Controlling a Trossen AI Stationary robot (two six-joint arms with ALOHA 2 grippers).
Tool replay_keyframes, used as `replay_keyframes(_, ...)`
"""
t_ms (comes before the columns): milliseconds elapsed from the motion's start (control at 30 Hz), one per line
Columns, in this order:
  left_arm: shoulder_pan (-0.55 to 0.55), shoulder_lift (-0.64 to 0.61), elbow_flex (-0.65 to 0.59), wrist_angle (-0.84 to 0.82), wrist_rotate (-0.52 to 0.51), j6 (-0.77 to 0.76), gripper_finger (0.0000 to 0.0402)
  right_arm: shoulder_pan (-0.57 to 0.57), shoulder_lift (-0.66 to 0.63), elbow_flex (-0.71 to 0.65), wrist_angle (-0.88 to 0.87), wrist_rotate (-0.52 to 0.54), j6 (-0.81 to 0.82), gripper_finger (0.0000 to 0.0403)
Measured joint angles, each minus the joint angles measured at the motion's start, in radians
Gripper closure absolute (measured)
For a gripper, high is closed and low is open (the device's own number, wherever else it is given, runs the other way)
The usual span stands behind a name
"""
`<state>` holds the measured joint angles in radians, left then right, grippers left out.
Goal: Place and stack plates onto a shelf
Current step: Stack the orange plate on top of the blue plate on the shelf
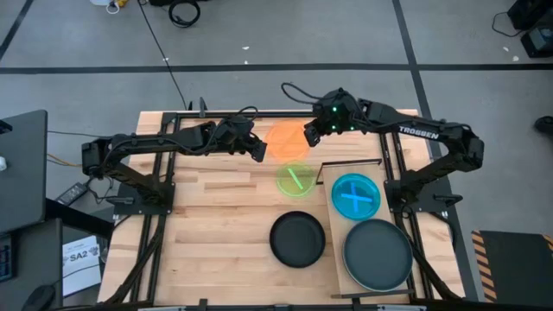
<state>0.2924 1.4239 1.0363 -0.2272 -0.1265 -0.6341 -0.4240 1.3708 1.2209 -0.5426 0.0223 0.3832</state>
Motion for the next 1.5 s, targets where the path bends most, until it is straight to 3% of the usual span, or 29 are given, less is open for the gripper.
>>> replay_keyframes(300,0.000,0.000,0.000,-0.002,0.000,0.000,0.0271,-0.087,0.000,0.154,-0.223,0.003,-0.071,0.0392)
replay_keyframes(400,0.000,0.000,0.000,-0.002,0.000,0.000,0.0271,-0.097,0.000,0.238,-0.364,-0.002,-0.082,0.0392)
replay_keyframes(733,0.000,0.000,0.000,-0.002,0.000,0.001,0.0271,-0.067,-0.017,0.486,-0.879,-0.154,-0.163,0.0392)
replay_keyframes(900,0.000,0.000,0.000,-0.002,0.000,0.002,0.0271,-0.019,-0.097,0.488,-0.999,-0.181,-0.170,0.0392)
replay_keyframes(1067,0.000,0.000,0.000,-0.003,0.000,0.002,0.0271,0.051,-0.210,0.449,-1.000,-0.148,-0.177,0.0392)
replay_keyframes(1267,0.000,0.000,0.000,-0.003,0.000,0.002,0.0271,0.099,-0.343,0.314,-0.941,-0.116,-0.174,0.0392)
replay_keyframes(1500,0.000,0.000,0.000,-0.002,0.000,0.001,0.0271,0.104,-0.445,0.111,-0.886,-0.155,-0.148,0.0392)
